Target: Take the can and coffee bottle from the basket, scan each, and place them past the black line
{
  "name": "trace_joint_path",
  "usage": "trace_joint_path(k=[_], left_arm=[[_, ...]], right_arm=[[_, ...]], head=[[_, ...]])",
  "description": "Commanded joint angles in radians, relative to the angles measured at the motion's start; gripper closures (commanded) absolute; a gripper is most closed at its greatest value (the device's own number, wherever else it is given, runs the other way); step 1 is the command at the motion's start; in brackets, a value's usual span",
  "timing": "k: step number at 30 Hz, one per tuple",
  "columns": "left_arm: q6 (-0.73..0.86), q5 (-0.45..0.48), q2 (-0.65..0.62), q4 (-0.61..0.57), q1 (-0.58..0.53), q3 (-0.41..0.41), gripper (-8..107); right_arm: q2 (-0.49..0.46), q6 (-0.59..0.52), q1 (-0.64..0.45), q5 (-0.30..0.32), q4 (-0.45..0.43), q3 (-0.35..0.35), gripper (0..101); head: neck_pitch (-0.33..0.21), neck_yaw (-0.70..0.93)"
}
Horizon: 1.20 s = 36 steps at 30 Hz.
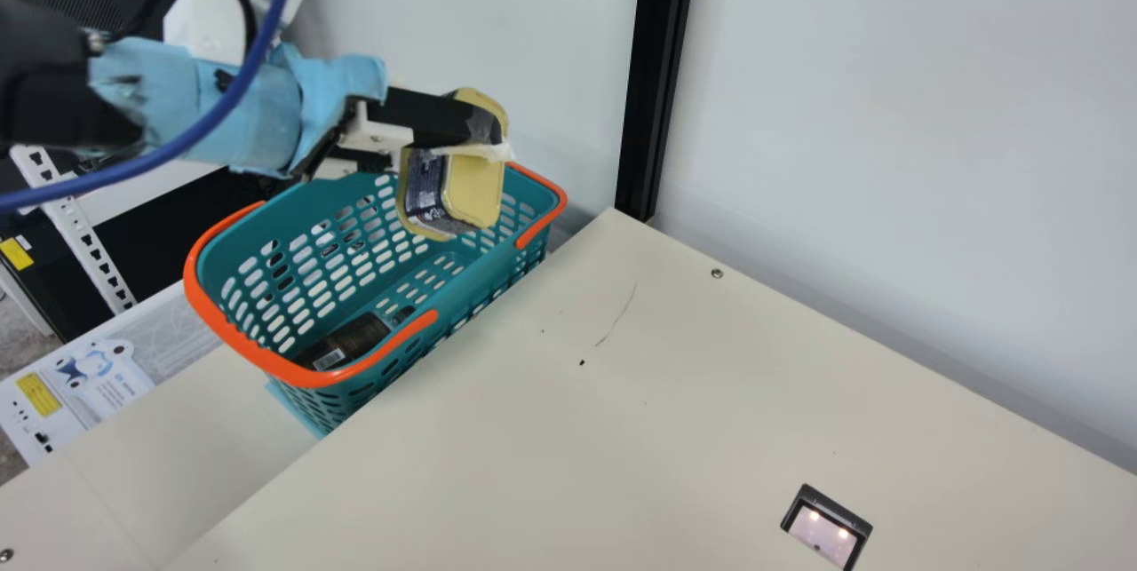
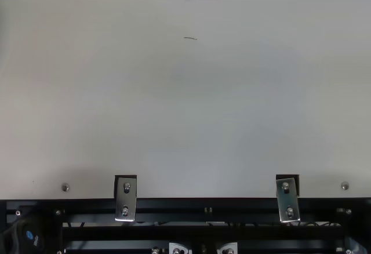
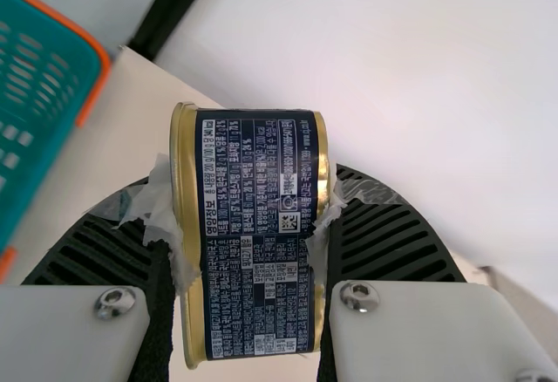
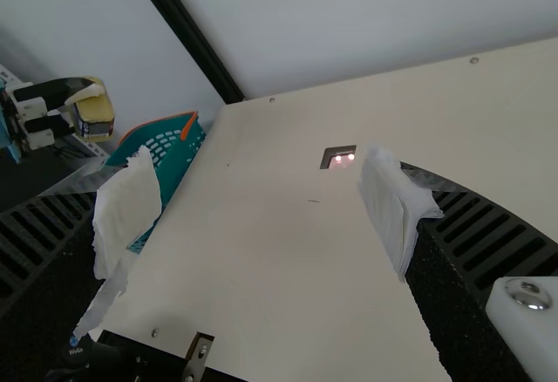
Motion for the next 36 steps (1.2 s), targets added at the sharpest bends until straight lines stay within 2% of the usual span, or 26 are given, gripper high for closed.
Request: trace_joint_path(k=[1,9,17,28,36], left_arm=[[-0.094,0.038,-0.072,-0.022,0.006,0.028,89],[-0.318,0.1,-0.266,-0.086,0.012,0.136,89],[-0.625,0.117,-0.46,-0.184,0.014,0.277,89],[-1.02,0.054,-0.63,-0.349,-0.021,0.443,89],[-1.183,-0.032,-0.648,-0.47,-0.09,0.489,89]], right_arm=[[0.0,0.0,0.0,0.0,0.0,0.0,0],[0.0,0.0,0.0,0.0,0.0,0.0,0],[0.0,0.0,0.0,0.0,0.0,0.0,0],[0.0,0.0,0.0,0.0,0.0,0.0,0],[0.0,0.0,0.0,0.0,0.0,0.0,0]], head=[[-0.017,0.022],[-0.017,0.022],[-0.017,0.022],[-0.017,0.022],[-0.017,0.022]])
